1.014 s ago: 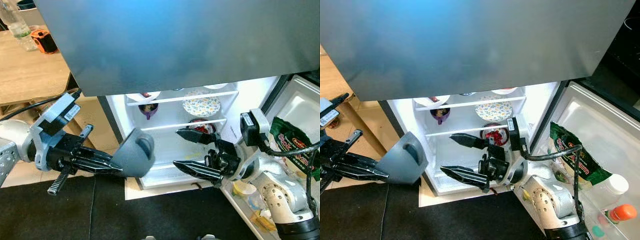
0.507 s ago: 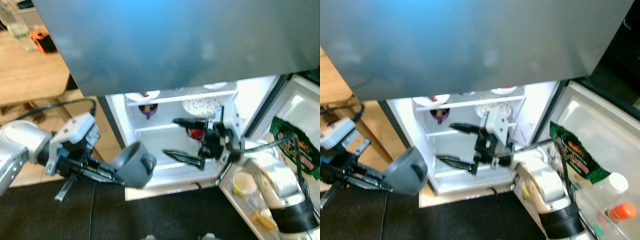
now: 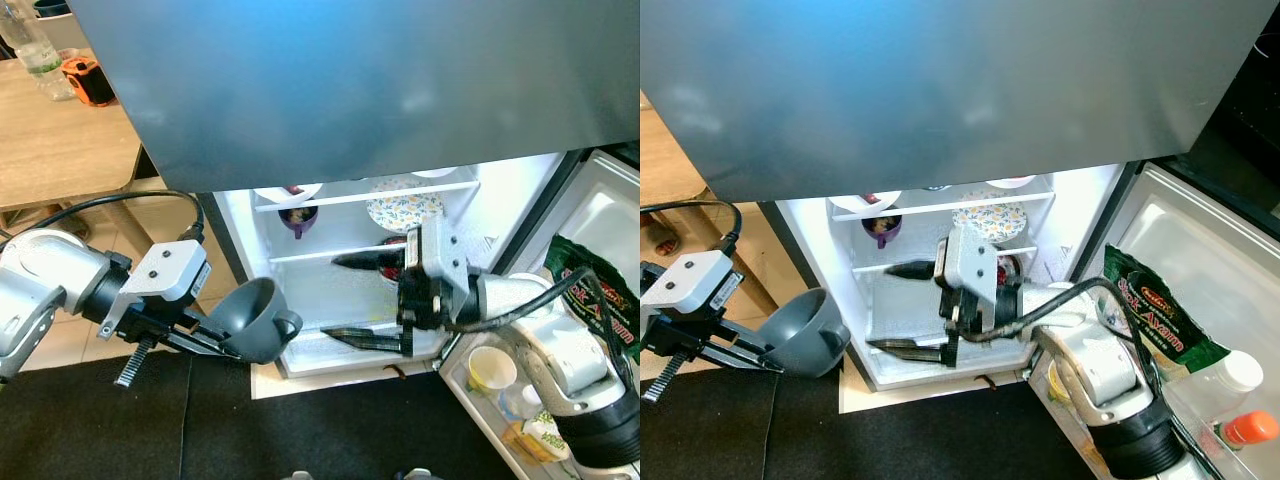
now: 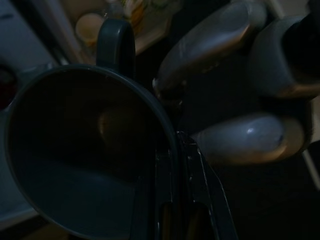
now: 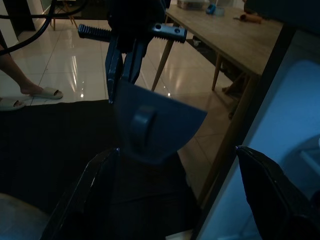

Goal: Restocking fridge

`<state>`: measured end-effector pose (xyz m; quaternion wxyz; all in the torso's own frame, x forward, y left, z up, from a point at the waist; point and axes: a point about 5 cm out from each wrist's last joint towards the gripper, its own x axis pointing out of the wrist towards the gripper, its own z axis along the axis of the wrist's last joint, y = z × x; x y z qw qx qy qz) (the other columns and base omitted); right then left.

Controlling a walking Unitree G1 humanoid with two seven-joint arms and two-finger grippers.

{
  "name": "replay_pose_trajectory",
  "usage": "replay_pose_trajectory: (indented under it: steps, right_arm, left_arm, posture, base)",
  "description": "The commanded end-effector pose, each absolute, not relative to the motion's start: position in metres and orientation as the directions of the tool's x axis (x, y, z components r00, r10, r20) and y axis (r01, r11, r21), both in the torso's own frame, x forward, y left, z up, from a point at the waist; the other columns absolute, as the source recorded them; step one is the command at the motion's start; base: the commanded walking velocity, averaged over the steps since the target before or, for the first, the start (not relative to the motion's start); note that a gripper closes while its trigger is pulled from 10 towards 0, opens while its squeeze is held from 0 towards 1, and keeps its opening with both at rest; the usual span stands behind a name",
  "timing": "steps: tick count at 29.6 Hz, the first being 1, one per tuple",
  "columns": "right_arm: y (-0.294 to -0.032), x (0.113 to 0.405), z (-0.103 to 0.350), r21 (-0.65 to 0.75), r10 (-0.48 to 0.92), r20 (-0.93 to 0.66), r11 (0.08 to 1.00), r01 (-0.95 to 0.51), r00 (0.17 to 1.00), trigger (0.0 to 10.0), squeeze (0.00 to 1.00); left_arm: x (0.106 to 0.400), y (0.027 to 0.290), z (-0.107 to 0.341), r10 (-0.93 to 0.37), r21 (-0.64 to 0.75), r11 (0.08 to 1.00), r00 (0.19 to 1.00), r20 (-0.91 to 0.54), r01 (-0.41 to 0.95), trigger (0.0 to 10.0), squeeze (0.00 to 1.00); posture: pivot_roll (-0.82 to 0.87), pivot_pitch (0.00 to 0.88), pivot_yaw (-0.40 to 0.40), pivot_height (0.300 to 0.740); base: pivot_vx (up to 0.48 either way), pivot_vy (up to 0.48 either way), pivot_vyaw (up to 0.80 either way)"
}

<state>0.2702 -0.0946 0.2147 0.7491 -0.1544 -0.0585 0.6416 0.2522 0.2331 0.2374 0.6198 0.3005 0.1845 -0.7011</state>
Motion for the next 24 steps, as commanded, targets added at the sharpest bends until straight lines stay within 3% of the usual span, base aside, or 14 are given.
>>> replay_pose_trajectory:
  steps: [1,11,17,24]
  right_arm:
    - [-0.095,0.268,0.207,-0.280,0.975,-0.157,0.109,-0.954,0.158,10.0,0.00]
    - [-0.088,0.267,0.175,-0.177,0.958,-0.240,0.119,-0.977,0.160,10.0,0.00]
    - [-0.065,0.270,0.135,-0.048,0.934,-0.256,0.247,-0.968,0.251,10.0,0.00]
    - [-0.055,0.272,0.113,0.004,0.907,-0.270,0.336,-0.942,0.323,10.0,0.00]
  left_arm:
    - [0.257,0.232,0.233,-0.739,0.142,-0.164,-0.026,-0.673,0.976,10.0,0.00]
    - [0.262,0.230,0.212,-0.659,0.171,-0.171,0.016,-0.752,0.970,10.0,0.00]
    - [0.267,0.220,0.180,-0.634,0.170,-0.158,0.032,-0.773,0.973,10.0,0.00]
    - [0.271,0.211,0.157,-0.613,0.182,-0.148,0.054,-0.788,0.972,10.0,0.00]
  posture:
    - [-0.03,0.149,0.065,0.740]
    - [-0.03,0.149,0.065,0.740]
    - [-0.03,0.148,0.064,0.740]
    - [-0.03,0.144,0.064,0.740]
  base:
    - [0.000,0.000,0.00]
    - [0.000,0.000,0.00]
    - [0.000,0.000,0.00]
    - [0.000,0.000,0.00]
